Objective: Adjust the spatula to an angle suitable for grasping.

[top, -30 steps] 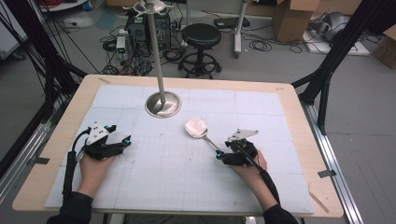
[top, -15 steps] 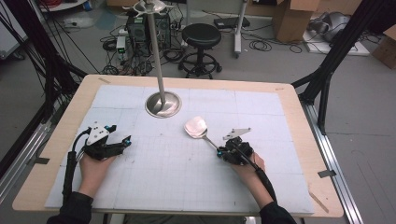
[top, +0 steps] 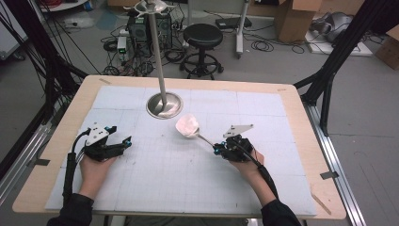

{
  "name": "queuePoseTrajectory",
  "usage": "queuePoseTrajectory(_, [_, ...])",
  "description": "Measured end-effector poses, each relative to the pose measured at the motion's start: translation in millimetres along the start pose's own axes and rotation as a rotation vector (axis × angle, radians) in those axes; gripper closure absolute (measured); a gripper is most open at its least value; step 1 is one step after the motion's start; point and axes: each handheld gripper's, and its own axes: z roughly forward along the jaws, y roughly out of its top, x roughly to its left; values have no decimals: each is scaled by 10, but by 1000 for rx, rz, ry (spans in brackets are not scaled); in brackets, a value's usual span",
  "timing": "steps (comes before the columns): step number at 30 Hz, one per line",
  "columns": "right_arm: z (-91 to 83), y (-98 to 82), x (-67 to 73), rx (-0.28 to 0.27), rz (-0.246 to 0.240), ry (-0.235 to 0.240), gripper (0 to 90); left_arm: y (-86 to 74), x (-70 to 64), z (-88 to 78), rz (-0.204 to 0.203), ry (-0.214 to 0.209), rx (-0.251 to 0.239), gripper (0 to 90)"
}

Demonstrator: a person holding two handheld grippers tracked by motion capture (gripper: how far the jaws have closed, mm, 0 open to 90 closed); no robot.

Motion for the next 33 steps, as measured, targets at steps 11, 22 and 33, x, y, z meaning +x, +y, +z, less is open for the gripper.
queuePoseTrajectory(11, [205, 394, 124, 2, -129, 121, 844, -27, 91, -120, -84, -53, -52, 254])
queuePoseTrajectory(22, [604, 718, 314, 25, -309, 277, 844, -84, 127, -421, -86, -76, -137, 241])
queuePoseTrajectory(33, [1036, 838, 486, 111, -447, 368, 843, -124, 98, -529, -66, -86, -198, 232])
